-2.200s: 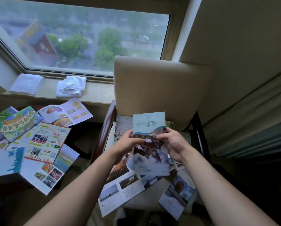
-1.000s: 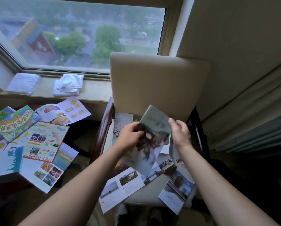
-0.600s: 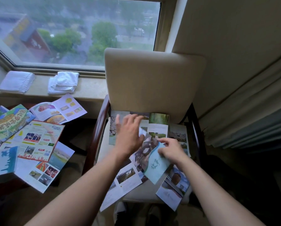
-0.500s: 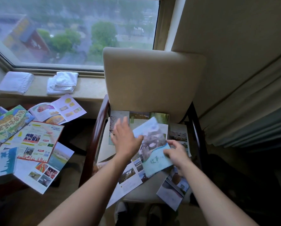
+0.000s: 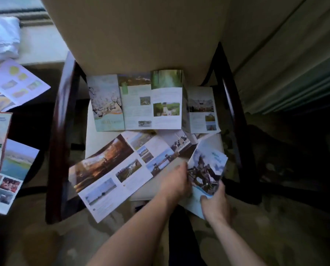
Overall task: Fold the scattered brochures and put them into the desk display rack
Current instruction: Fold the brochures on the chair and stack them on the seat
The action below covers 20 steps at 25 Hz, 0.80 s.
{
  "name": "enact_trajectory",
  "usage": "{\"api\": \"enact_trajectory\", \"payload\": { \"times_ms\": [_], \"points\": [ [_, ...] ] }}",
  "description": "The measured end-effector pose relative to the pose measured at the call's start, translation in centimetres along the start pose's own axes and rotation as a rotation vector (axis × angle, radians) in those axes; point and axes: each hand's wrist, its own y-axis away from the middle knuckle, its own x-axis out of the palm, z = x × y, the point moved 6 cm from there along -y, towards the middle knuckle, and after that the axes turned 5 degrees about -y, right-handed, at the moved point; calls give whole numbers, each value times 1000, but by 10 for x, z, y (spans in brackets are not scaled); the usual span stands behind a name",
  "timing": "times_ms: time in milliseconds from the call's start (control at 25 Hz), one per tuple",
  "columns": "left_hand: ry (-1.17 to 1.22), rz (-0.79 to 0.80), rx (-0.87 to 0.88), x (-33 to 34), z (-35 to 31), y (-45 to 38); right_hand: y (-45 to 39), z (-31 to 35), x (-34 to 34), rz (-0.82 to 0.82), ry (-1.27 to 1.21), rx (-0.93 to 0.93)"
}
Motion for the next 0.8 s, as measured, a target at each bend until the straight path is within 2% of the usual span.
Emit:
{"api": "enact_trajectory", "payload": {
  "times_ms": [160,240,320,440,520,680,720,800],
  "points": [
    [-123,21,12,47,8,-36,-45,-25,6,-62,69,6],
    [-156,2,12,58,10,-46,-58,-27,16,-33,100,-1],
    [-111,-6,2,58,10,-47,-60,-22,26,-13,75,-16],
    [38,-68,-54,33,20,-33,-50,-2,23,-100,-75,-30],
    [67,-93,-106,0,36,-18,-34,36,16,-155,-147,-136],
    [184,-181,-219,-82,83,-1,-19,176,3,-228,-151,-554],
    [258,-229,-269,-102,97,0,-25,212,4,-231,-104,-609],
    [396,-309,-352,-131,116,-1,-46,267,10,-187,-12,-577]
  ]
}}
